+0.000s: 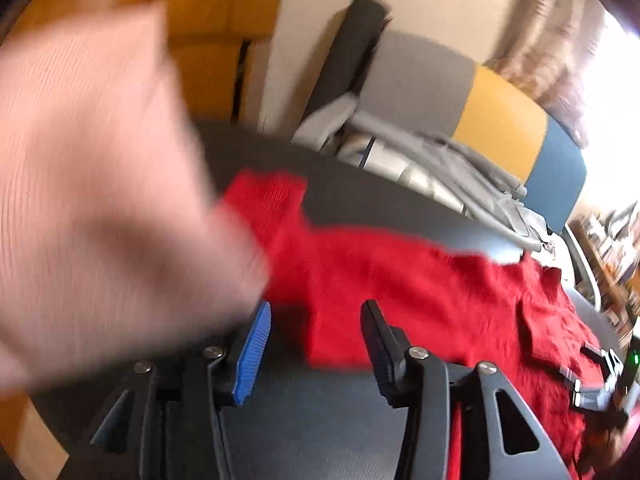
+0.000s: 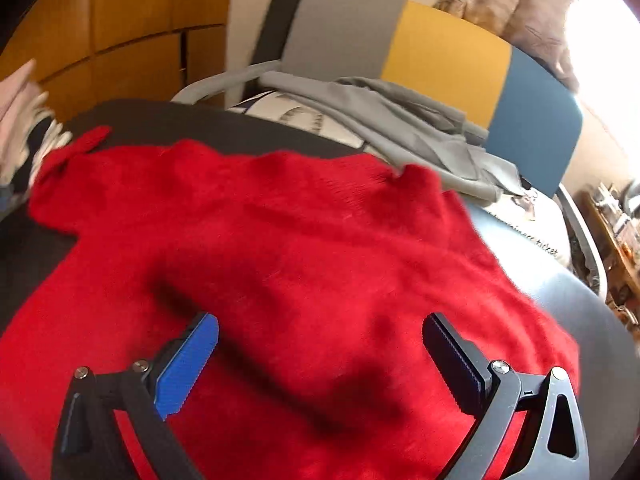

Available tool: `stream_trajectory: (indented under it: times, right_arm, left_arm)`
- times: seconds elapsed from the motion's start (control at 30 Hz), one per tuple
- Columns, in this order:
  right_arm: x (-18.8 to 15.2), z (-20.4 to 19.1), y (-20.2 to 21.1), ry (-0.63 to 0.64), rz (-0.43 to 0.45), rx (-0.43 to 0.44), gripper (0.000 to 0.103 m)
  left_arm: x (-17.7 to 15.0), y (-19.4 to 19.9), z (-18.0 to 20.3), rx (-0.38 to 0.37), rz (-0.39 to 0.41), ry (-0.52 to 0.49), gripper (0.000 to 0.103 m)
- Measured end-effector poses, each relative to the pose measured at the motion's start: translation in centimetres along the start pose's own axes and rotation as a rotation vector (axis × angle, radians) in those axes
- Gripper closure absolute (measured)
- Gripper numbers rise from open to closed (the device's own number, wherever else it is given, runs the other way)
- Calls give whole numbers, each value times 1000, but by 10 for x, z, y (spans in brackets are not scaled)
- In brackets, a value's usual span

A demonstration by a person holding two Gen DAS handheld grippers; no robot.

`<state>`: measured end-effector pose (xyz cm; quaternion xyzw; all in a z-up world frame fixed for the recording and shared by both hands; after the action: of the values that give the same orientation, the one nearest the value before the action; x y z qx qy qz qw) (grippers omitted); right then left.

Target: Fold clothes

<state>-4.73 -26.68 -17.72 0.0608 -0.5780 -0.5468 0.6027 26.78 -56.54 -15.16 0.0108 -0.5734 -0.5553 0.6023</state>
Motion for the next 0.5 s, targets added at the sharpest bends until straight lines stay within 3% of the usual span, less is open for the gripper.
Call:
stream_trajectory:
  times: [0.1, 0.27, 0.4, 0.5]
  right_arm:
    - [-9, -11, 2, -8, -3, 40, 0]
    - [-22, -23, 0, -15, 13, 104, 0]
    - [-26, -23, -4, -35, 5, 140, 0]
    - [-28, -21, -9, -62, -14, 164, 0]
  left_arm:
    - [44, -29, 9, 70, -73, -39, 43]
    - [95, -119, -16, 285, -353, -29, 42]
    - [100, -171, -41, 387, -524, -24, 42]
    - [91, -187, -49, 476, -590, -76, 42]
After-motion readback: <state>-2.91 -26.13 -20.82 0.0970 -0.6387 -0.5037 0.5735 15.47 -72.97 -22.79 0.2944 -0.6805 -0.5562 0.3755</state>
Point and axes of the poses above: each gripper's, at about its wrist camera, not at the fingertips, and y roughly against the way its jaws point, z to its right, x to its top, the point moved 4 cm from there along -y, roughly the way its jaws point, and after that the axes turned 14 degrees about -x, right-handed, at the moved point
